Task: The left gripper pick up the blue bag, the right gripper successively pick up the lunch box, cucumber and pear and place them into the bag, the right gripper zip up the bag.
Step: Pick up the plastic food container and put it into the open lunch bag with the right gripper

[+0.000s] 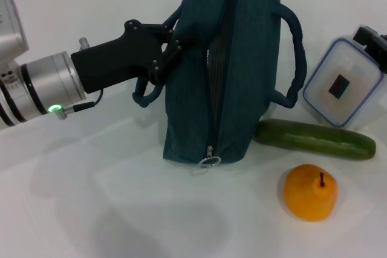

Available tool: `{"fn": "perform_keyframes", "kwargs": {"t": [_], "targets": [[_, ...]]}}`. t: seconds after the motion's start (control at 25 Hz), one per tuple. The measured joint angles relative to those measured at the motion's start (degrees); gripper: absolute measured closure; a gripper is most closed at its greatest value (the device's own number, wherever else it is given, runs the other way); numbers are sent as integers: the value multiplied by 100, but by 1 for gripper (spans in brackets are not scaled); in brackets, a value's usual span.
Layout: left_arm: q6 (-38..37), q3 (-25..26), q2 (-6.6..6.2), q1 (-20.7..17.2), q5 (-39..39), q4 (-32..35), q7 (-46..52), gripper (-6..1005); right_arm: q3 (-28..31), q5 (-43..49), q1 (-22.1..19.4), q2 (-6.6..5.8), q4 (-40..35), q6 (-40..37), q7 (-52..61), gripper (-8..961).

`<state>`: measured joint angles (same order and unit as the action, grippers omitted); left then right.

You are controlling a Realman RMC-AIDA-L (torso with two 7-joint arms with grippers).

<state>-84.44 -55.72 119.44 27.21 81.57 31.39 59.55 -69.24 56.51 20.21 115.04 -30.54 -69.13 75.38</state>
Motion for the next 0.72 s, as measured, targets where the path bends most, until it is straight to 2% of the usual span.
{"fn": "perform_keyframes", "kwargs": {"t": [0.12,0.28,0.44,0.52,0.56,0.64,0.72], "targets": [[-77,-1,-15,-3,0,79,265,960,2,-2,-22,-8,-70,-22,-11,866],[-132,0,-96,-34,-2,421,1014,960,15,5,-125,-17,-292,-172,-86,866],[-135,-23,-269,-40,161,886,2092,960,292,-11,-151,-18,-353,-615,-225,865],[-136,-37,-445,102,701,1277,3233,960,471,-4,-151,-20,-355,-850,-262,865],[-136,-37,-445,102,701,1277,3233,960,538,-2,-152,-22,-356,-939,-286,865],[-180,-39,-527,243,1231,1471,3910,960,648,-2,-151,-26,-361,-1086,-334,865],[-344,-44,-552,358,1703,1640,4393,960,760,1,-142,-40,-369,-1222,-358,865]]}}
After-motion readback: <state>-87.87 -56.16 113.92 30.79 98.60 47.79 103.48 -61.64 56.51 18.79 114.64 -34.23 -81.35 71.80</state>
